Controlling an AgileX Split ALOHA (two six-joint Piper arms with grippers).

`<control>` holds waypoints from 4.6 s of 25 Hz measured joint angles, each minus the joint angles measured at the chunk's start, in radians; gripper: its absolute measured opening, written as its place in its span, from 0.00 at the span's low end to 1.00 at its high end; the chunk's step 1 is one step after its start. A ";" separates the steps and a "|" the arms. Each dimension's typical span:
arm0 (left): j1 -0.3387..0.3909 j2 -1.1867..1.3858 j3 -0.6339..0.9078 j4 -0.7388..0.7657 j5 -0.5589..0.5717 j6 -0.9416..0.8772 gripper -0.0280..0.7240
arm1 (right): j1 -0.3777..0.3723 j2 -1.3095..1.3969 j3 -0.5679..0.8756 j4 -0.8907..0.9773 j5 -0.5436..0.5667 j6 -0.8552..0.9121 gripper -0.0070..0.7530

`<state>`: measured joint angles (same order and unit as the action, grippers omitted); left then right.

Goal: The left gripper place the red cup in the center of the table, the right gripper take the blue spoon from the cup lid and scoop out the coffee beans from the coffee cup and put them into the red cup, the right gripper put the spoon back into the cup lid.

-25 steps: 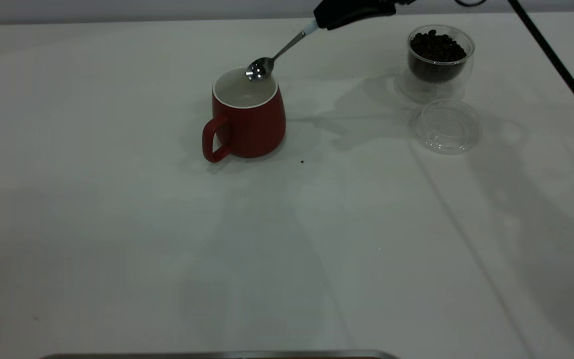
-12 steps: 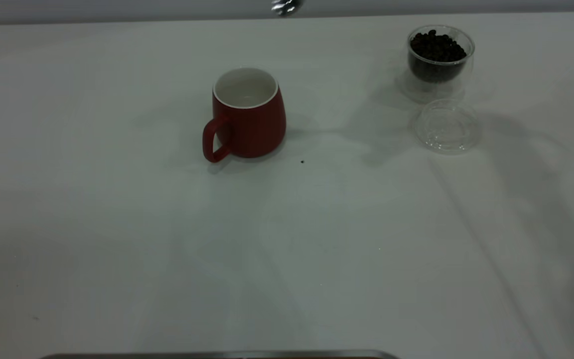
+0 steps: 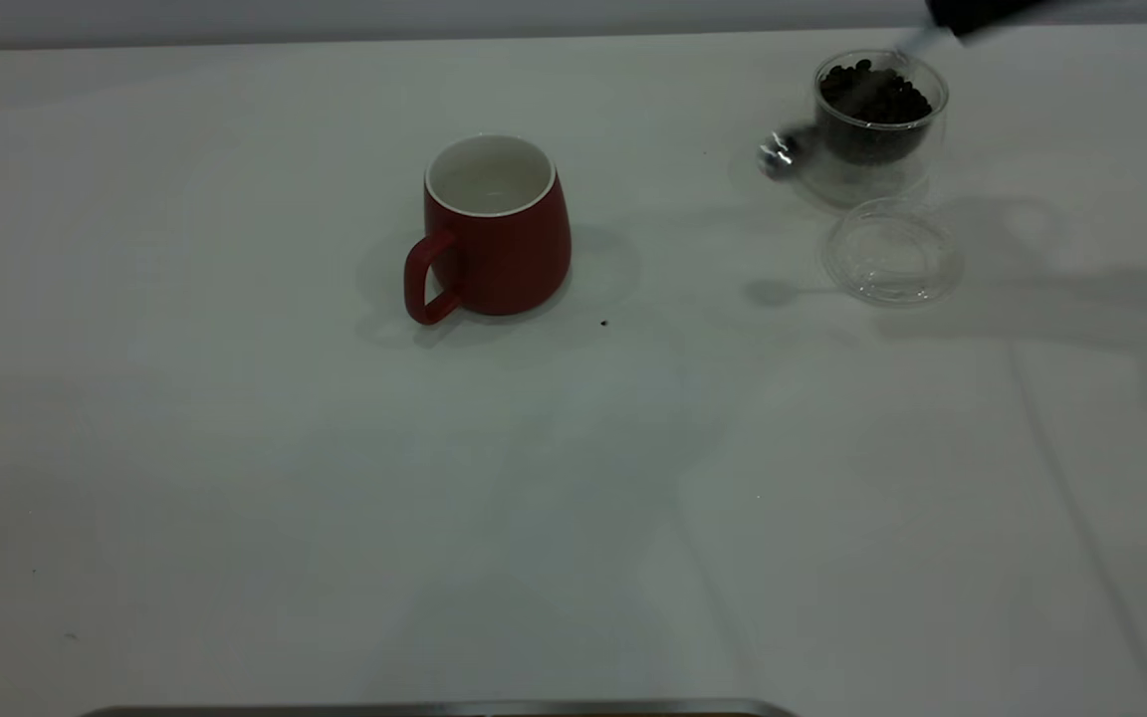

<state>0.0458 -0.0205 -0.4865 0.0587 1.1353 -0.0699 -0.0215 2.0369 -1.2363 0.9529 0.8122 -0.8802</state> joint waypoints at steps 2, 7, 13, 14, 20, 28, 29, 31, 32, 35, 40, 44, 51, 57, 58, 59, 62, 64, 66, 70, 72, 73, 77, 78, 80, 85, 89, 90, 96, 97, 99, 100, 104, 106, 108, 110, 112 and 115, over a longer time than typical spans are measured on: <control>0.000 0.000 0.000 0.000 0.000 0.000 0.82 | -0.033 0.026 0.060 0.050 -0.043 -0.043 0.15; 0.000 0.000 0.000 0.000 0.000 0.000 0.82 | -0.100 0.093 0.180 0.235 -0.067 -0.201 0.15; 0.000 0.000 0.000 0.000 0.000 0.000 0.82 | -0.195 0.156 0.194 0.536 -0.038 -0.396 0.15; 0.000 0.000 0.000 0.000 0.000 0.000 0.82 | -0.202 0.166 0.194 0.563 -0.033 -0.415 0.15; 0.000 0.000 0.000 0.000 0.000 0.000 0.82 | -0.240 0.254 0.194 0.617 -0.046 -0.443 0.15; 0.000 0.000 0.000 0.000 0.000 0.000 0.82 | -0.247 0.350 0.189 0.794 -0.036 -0.505 0.15; 0.000 0.000 0.000 0.000 0.000 0.000 0.82 | -0.247 0.356 0.188 0.808 -0.033 -0.521 0.15; 0.000 0.000 0.000 0.000 0.000 0.000 0.82 | -0.247 0.365 0.188 0.821 -0.025 -0.551 0.15; 0.000 0.000 0.000 0.000 0.000 0.000 0.82 | -0.246 0.370 0.188 0.825 -0.020 -0.559 0.15; 0.000 0.000 0.000 0.000 0.000 0.000 0.82 | -0.239 0.377 0.188 0.831 -0.013 -0.571 0.15; 0.000 0.000 0.000 0.000 0.000 0.005 0.82 | -0.238 0.397 0.188 0.832 0.005 -0.575 0.15; 0.000 0.000 0.000 0.000 0.000 0.005 0.82 | -0.238 0.424 0.185 0.832 0.029 -0.575 0.15; 0.000 0.000 0.000 0.000 0.000 0.004 0.82 | -0.229 0.444 0.180 0.832 0.041 -0.576 0.21; 0.000 0.000 0.000 0.000 0.000 0.003 0.82 | -0.228 0.460 0.180 0.815 -0.010 -0.579 0.38; 0.000 0.000 0.000 0.000 0.000 0.003 0.82 | -0.228 0.460 0.180 0.814 -0.012 -0.579 0.42; 0.000 0.000 0.000 0.000 0.000 0.003 0.82 | -0.228 0.460 0.180 0.813 -0.013 -0.580 0.44; 0.000 0.000 0.000 0.000 0.000 0.003 0.82 | -0.228 0.460 0.180 0.812 -0.015 -0.582 0.49; 0.000 0.000 0.000 0.000 0.000 0.003 0.82 | -0.228 0.460 0.180 0.811 -0.015 -0.582 0.51; 0.000 0.000 0.000 0.000 0.000 0.003 0.82 | -0.228 0.460 0.180 0.803 -0.015 -0.582 0.52; 0.000 0.000 0.000 0.000 0.000 0.003 0.82 | -0.222 0.455 0.180 0.778 -0.024 -0.582 0.61; 0.000 0.000 0.000 0.000 0.000 0.004 0.82 | -0.215 0.439 0.180 0.758 -0.045 -0.582 0.66; 0.000 0.000 0.000 0.000 0.000 0.004 0.82 | -0.211 0.431 0.180 0.748 -0.056 -0.582 0.69; 0.000 0.000 0.000 0.000 0.000 0.004 0.82 | -0.207 0.389 0.180 0.686 -0.105 -0.581 0.77; 0.000 0.000 0.000 0.000 0.000 0.004 0.82 | -0.207 0.375 0.180 0.670 -0.118 -0.578 0.78; 0.000 0.000 0.000 0.000 0.000 0.004 0.82 | -0.207 0.345 0.181 0.628 -0.144 -0.573 0.79; 0.000 0.000 0.000 0.000 0.000 0.004 0.82 | -0.207 0.269 0.181 0.569 -0.263 -0.571 0.79; 0.000 0.000 0.000 0.000 0.000 0.004 0.82 | -0.207 0.210 0.186 0.562 -0.320 -0.561 0.79; 0.000 0.000 0.000 0.000 0.000 0.004 0.82 | -0.207 0.186 0.189 0.557 -0.320 -0.548 0.79; 0.000 0.000 0.000 0.000 0.000 0.003 0.82 | -0.207 -0.078 0.231 0.472 -0.259 -0.438 0.79; 0.000 0.000 0.000 0.000 0.000 0.003 0.82 | -0.207 -0.147 0.244 0.436 -0.250 -0.404 0.79; 0.000 0.000 0.000 0.000 0.000 0.003 0.82 | -0.207 -0.283 0.273 0.343 -0.234 -0.318 0.79; 0.000 0.000 0.000 0.000 0.000 0.003 0.82 | -0.207 -0.361 0.285 0.272 -0.218 -0.270 0.79; 0.000 0.000 0.000 0.000 0.000 0.003 0.82 | -0.207 -0.658 0.349 -0.083 -0.075 0.038 0.79; 0.000 0.000 0.000 0.000 0.000 0.003 0.82 | -0.207 -0.787 0.392 -0.279 0.029 0.216 0.79; 0.000 0.000 0.000 0.000 0.000 0.003 0.82 | -0.207 -0.914 0.443 -0.485 0.124 0.368 0.79; 0.000 0.000 0.000 0.000 0.000 0.003 0.82 | -0.207 -1.024 0.504 -0.652 0.193 0.512 0.79; 0.000 0.000 0.000 0.000 0.000 0.003 0.82 | -0.207 -1.145 0.578 -0.780 0.239 0.624 0.79; 0.000 0.000 0.000 0.000 0.000 0.003 0.82 | -0.207 -1.312 0.678 -0.852 0.271 0.739 0.79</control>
<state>0.0458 -0.0205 -0.4865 0.0587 1.1353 -0.0672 -0.2282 0.7254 -0.5582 0.1007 1.0830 -0.1415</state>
